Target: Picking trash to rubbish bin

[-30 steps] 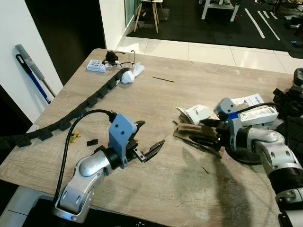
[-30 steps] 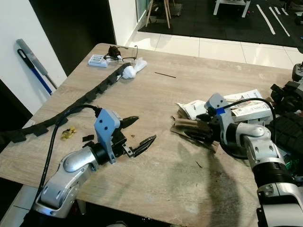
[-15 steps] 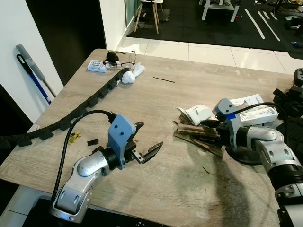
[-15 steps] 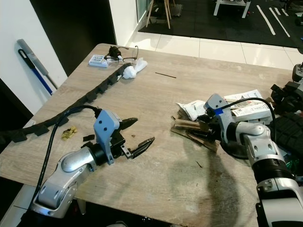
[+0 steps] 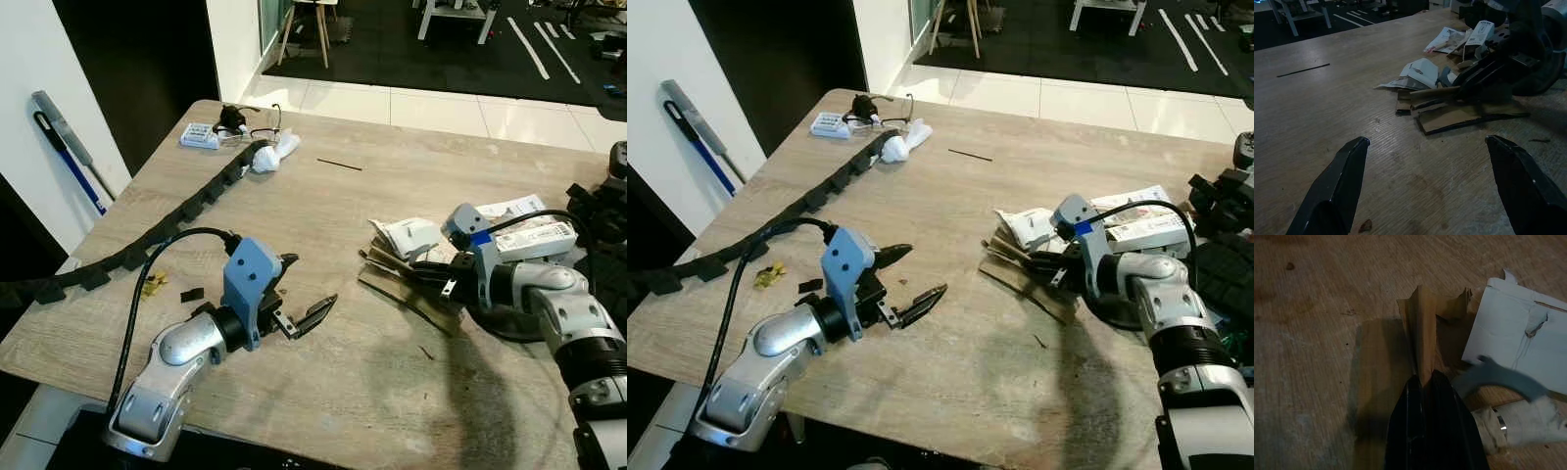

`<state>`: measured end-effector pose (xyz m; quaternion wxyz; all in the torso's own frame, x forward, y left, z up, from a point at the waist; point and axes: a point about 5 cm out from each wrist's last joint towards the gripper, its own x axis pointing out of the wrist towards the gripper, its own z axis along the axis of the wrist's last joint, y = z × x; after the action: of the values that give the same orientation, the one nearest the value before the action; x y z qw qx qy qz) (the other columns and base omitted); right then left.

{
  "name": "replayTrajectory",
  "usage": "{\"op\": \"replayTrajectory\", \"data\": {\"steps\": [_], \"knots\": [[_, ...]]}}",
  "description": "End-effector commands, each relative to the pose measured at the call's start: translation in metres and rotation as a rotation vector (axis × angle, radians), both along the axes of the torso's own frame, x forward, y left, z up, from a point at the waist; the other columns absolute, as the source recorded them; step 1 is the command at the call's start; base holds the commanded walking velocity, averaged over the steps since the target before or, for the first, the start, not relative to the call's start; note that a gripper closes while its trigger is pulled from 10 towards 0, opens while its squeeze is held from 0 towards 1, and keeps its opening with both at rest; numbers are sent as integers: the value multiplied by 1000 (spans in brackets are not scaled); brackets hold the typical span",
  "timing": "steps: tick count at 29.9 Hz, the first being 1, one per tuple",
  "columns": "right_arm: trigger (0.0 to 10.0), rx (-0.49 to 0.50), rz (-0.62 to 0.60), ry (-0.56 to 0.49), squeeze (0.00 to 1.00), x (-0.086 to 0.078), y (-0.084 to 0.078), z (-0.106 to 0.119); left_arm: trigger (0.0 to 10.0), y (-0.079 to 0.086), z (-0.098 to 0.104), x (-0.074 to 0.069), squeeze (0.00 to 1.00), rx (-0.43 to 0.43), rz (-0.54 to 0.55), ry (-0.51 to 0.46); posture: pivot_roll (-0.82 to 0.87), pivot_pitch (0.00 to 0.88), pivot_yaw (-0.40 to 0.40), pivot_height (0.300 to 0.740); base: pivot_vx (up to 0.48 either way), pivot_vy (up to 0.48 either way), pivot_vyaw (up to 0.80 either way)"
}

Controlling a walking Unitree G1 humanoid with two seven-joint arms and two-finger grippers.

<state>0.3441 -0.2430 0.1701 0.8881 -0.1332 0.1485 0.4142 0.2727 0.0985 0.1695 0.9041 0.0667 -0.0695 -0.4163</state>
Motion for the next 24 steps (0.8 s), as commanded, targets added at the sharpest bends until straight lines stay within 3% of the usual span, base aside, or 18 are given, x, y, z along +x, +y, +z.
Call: {"op": "replayTrajectory", "data": {"steps": [1,4,8,16,18,21,22,23,24], "knots": [[0,68,11,13,0,0,0,8,10000,0,3,-1,0,25,-10,-16,19,157,25,740,0,0,0],[0,98,18,4,0,1,1,14,10000,0,3,-1,0,24,-8,-17,25,150,31,740,0,0,0],[0,291,79,-47,0,0,3,62,10000,2,0,-2,0,40,-27,-5,25,148,31,740,0,0,0],[0,373,165,-107,0,-10,7,95,10000,3,1,0,0,36,-11,-7,19,154,39,740,0,0,0],[0,458,158,-166,0,-9,11,108,10000,6,2,6,0,27,56,-15,16,158,41,740,0,0,0],[0,484,125,-202,0,-9,14,111,10000,10,1,12,0,52,122,-18,12,160,38,740,0,0,0],[0,411,-20,-318,0,1,17,105,10000,22,-2,24,0,79,293,-27,16,156,39,740,0,0,0],[0,391,-64,-352,0,3,18,103,10000,26,-2,27,0,82,342,-30,16,156,39,740,0,0,0],[1451,353,-155,-434,0,6,23,97,10000,34,2,31,0,37,432,-41,14,162,44,740,0,0,0]]}}
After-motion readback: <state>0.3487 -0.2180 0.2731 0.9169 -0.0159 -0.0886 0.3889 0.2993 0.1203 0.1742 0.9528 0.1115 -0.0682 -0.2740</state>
